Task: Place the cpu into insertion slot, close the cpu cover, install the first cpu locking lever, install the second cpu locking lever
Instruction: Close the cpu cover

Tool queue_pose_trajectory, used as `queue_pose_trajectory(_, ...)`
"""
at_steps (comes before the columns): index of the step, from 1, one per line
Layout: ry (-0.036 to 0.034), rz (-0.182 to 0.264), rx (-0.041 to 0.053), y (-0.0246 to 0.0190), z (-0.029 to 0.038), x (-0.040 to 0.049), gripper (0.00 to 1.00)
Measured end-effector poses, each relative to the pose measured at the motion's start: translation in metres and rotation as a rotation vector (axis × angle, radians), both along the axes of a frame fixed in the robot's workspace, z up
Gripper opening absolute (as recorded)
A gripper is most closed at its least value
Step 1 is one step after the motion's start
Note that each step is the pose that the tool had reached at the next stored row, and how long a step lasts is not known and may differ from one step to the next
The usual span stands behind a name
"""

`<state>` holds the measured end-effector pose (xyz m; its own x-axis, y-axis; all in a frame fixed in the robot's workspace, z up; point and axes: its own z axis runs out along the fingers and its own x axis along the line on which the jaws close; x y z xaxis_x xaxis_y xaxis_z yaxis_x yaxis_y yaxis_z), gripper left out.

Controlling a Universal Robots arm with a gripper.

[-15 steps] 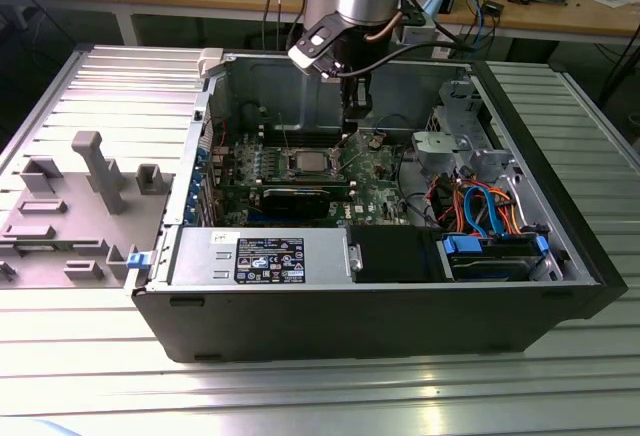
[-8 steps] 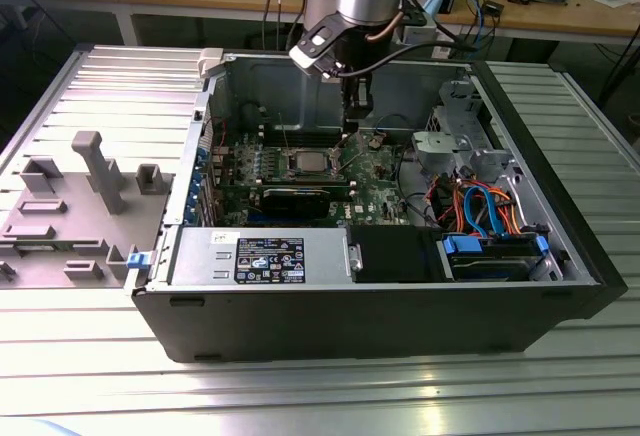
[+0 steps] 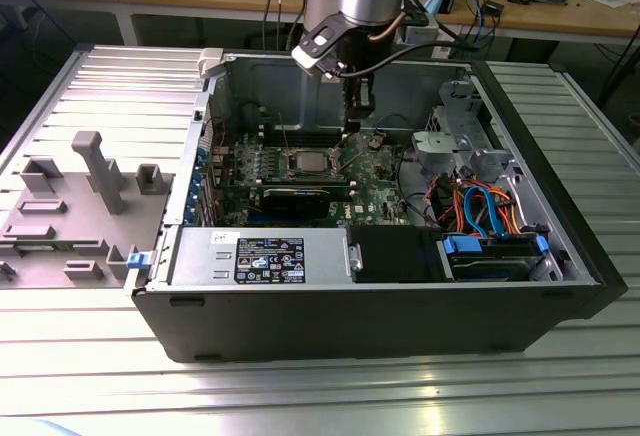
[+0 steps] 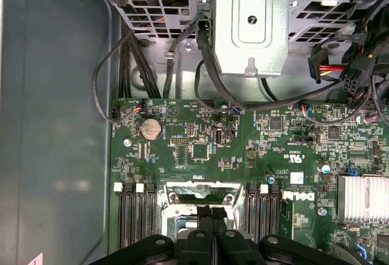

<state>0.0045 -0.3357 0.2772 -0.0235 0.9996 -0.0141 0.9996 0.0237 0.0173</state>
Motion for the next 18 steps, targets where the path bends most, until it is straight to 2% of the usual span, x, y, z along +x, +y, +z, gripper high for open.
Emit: queue_pose_trajectory(18, -0.0001, 0.0, 0.0, 0.0, 0.0, 0.0042, 0.11)
